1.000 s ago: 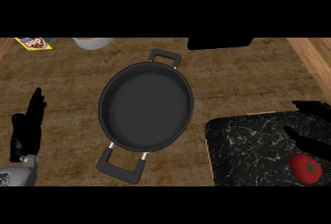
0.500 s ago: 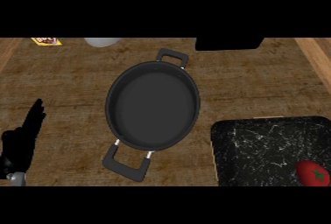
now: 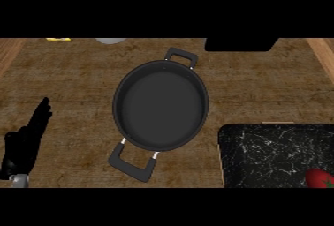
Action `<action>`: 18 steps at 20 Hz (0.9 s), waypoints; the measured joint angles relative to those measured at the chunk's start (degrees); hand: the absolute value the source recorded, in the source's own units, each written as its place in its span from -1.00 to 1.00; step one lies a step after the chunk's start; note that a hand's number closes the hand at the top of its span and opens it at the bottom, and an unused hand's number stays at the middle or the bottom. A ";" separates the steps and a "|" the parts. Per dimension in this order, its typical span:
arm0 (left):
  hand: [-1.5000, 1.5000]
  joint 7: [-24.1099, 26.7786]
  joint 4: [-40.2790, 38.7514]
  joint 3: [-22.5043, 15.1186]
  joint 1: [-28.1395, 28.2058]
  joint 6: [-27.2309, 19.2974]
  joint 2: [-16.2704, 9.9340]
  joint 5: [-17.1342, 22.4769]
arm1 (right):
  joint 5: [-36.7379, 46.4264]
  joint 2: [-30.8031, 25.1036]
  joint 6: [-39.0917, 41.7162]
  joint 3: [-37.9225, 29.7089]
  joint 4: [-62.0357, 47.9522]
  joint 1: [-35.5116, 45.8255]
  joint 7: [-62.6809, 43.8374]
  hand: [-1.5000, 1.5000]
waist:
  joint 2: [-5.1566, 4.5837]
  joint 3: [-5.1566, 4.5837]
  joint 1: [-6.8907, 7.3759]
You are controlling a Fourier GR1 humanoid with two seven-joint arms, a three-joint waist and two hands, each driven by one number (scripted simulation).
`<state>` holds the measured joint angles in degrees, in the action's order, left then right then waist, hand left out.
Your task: Pick the tomato from the tray and place it in the pot
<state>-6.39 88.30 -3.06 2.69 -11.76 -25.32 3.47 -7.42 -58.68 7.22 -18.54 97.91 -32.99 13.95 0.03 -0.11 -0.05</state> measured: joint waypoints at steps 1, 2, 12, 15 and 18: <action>0.00 -0.20 -0.04 0.33 -0.34 0.41 -0.39 0.20 | 0.66 -1.69 0.97 0.61 1.10 0.23 -2.58 -1.00 | -0.08 -0.01 0.24; 0.00 0.23 -0.20 0.41 -0.15 0.47 -0.29 0.16 | 1.34 -3.09 2.03 1.17 2.11 0.08 -4.84 -1.00 | -0.11 -0.03 0.33; 0.00 0.14 0.30 0.63 0.23 1.18 0.79 -0.92 | 3.79 -8.68 13.26 10.73 8.96 5.83 -24.87 -1.00 | -0.16 0.05 0.73; 0.00 -0.11 0.54 1.90 0.37 2.44 0.28 -0.60 | 4.22 -7.06 15.78 13.65 10.45 9.58 -29.97 -1.00 | -0.13 0.07 0.68; 0.00 -0.05 -1.50 2.50 -1.28 2.97 0.88 -1.13 | 5.94 -4.83 17.90 17.00 10.54 14.18 -34.45 -1.00 | -0.15 0.08 0.60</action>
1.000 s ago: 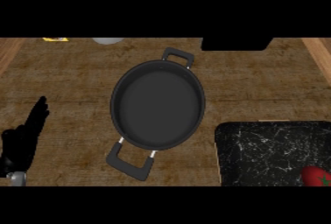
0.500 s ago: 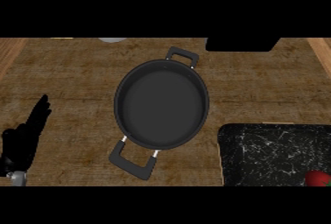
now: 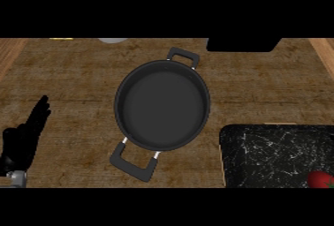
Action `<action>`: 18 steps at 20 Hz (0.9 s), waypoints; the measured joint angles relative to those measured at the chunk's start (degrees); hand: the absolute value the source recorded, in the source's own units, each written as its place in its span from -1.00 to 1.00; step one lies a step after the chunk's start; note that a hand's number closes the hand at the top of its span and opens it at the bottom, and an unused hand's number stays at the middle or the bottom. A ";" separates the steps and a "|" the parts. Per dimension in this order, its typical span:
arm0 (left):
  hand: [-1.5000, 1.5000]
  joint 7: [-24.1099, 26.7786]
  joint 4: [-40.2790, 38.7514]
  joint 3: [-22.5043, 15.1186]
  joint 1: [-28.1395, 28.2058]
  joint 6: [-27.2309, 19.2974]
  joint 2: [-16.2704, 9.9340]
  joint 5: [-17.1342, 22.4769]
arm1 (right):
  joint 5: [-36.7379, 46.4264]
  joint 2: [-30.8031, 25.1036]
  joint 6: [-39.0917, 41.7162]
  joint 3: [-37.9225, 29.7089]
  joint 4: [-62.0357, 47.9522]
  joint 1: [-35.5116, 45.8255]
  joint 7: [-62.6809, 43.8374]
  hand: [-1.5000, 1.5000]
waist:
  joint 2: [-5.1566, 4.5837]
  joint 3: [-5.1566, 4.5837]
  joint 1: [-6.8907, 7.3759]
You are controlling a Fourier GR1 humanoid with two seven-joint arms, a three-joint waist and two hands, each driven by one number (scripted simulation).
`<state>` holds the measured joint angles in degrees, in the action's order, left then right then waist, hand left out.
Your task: Pick the tomato from the tray and place it in the pot
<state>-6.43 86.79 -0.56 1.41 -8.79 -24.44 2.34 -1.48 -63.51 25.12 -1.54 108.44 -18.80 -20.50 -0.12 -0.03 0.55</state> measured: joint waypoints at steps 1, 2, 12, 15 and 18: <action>0.00 0.24 0.02 0.49 0.32 0.46 -0.10 0.22 | 1.05 0.60 0.53 0.95 0.10 0.86 -1.28 -1.00 | 0.02 0.00 -0.01; 0.00 0.09 0.56 0.67 0.63 0.55 0.16 0.19 | 2.03 1.11 1.40 1.32 -0.36 1.46 -1.73 -1.00 | 0.04 0.00 -0.07; 0.00 -0.38 1.21 2.19 0.90 1.83 2.51 -2.57 | 11.08 10.00 8.13 3.78 -3.73 8.13 -6.48 -1.00 | 0.13 0.03 -0.44; 0.00 -0.43 0.94 3.11 0.52 2.50 2.85 -2.87 | 14.09 12.95 9.41 5.06 -6.43 10.15 -6.89 -1.00 | 0.12 0.03 -0.41; 0.00 -0.22 0.03 3.85 -0.02 3.20 3.42 -3.59 | 17.23 15.76 10.50 5.41 -6.88 10.71 -7.59 -1.00 | 0.13 0.03 -0.51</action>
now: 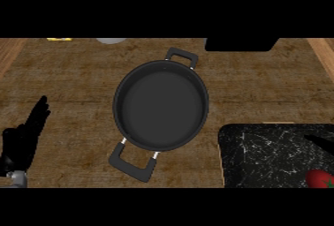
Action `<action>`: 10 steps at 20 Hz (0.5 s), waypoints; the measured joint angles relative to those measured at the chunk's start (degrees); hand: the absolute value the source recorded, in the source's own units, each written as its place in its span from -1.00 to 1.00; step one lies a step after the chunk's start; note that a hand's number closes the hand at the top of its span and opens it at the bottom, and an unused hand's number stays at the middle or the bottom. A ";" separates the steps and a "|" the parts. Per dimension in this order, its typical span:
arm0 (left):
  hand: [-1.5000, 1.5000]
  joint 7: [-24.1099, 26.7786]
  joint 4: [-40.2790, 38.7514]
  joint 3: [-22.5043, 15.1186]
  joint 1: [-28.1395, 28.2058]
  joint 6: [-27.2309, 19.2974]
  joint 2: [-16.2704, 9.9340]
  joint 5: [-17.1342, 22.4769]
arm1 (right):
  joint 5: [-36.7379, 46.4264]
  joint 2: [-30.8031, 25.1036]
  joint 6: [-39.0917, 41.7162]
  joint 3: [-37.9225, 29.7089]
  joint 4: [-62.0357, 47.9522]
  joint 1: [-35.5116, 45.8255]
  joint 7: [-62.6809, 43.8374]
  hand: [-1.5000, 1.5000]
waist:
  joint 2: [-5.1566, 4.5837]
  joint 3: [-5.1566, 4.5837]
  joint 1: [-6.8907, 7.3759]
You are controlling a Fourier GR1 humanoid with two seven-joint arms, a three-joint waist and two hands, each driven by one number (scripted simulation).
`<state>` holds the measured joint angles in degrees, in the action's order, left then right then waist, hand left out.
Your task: Pick the tomato from the tray and place it in the pot
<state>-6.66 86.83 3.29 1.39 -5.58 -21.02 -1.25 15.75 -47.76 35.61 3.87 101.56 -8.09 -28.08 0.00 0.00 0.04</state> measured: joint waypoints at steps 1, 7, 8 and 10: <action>0.00 0.32 -0.17 0.00 0.16 -0.06 0.56 -0.48 | 0.79 0.89 0.55 -0.23 -0.31 0.55 -0.25 -1.00 | 0.00 0.01 -0.01; 0.00 -1.07 2.28 1.45 0.86 1.16 1.49 -1.33 | 7.26 5.25 1.10 -0.74 -3.56 0.85 2.78 -1.00 | 0.02 0.02 -0.01; 0.00 -1.15 2.92 1.34 1.34 1.08 2.02 -1.72 | 8.32 5.97 1.25 -0.68 -4.80 1.62 3.24 -1.00 | 0.03 0.01 0.04; 0.00 0.08 1.18 1.48 0.67 1.06 2.80 -2.65 | 10.21 6.42 1.22 -1.41 -7.02 1.85 5.73 -1.00 | 0.01 0.01 -0.02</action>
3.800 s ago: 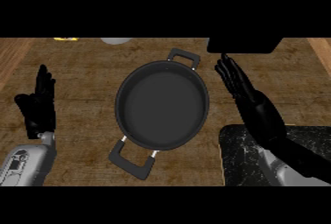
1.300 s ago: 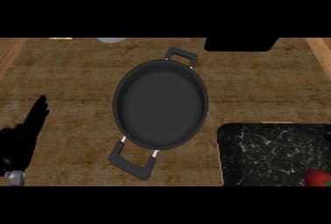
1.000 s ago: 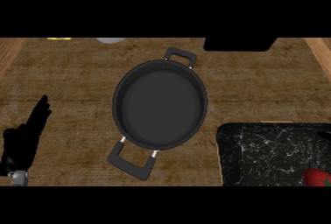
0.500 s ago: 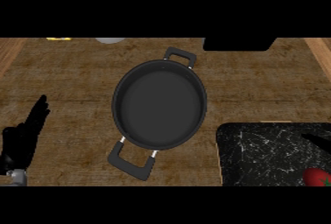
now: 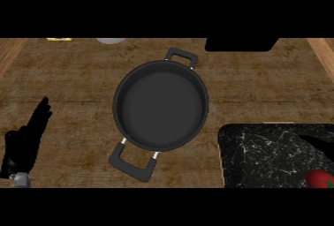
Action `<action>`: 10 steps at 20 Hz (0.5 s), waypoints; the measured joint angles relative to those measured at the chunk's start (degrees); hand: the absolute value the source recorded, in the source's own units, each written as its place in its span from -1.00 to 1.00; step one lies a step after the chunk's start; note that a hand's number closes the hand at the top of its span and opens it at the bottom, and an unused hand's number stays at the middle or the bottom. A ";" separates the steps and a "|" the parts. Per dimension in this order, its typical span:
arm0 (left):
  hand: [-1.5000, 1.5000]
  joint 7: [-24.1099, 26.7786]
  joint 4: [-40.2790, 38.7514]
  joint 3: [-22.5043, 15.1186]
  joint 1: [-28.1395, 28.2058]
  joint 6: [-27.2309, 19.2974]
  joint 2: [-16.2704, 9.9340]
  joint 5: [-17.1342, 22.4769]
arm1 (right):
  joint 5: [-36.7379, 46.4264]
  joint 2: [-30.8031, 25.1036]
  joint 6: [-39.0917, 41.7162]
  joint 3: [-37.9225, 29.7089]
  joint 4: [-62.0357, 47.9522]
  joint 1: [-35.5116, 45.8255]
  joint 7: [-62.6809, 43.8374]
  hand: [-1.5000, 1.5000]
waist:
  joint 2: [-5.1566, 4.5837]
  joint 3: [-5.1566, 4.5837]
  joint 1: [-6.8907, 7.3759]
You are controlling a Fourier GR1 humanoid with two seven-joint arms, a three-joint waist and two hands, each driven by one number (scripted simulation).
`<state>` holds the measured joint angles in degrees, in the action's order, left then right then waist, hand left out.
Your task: Pick the tomato from the tray and place it in the pot
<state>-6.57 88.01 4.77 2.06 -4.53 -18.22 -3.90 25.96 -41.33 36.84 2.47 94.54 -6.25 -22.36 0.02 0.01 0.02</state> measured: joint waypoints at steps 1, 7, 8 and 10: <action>0.00 -0.54 0.71 -0.29 0.24 -0.28 0.57 -0.63 | 0.76 0.86 0.28 0.02 -0.40 0.45 0.01 -1.00 | 0.00 0.00 0.00; 0.00 -1.42 1.88 1.19 0.61 1.43 0.61 -0.81 | 5.41 1.02 0.61 -0.30 -0.33 -0.87 5.81 1.00 | 0.14 -0.21 -0.04; 0.00 -0.58 1.46 1.30 0.97 1.64 0.88 -0.90 | 6.52 1.32 0.11 -0.15 -1.33 -0.13 6.81 1.00 | 0.20 -0.34 -0.02; 0.00 -0.85 1.27 1.86 0.59 1.99 0.99 -0.99 | 7.95 1.50 -0.31 -0.48 -1.23 -0.59 8.80 1.00 | 0.21 -0.35 -0.07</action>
<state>-7.42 89.28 6.62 2.65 -2.53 -17.22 -4.89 33.90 -39.83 36.52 1.99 93.31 -6.83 -13.56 0.23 -0.34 -0.05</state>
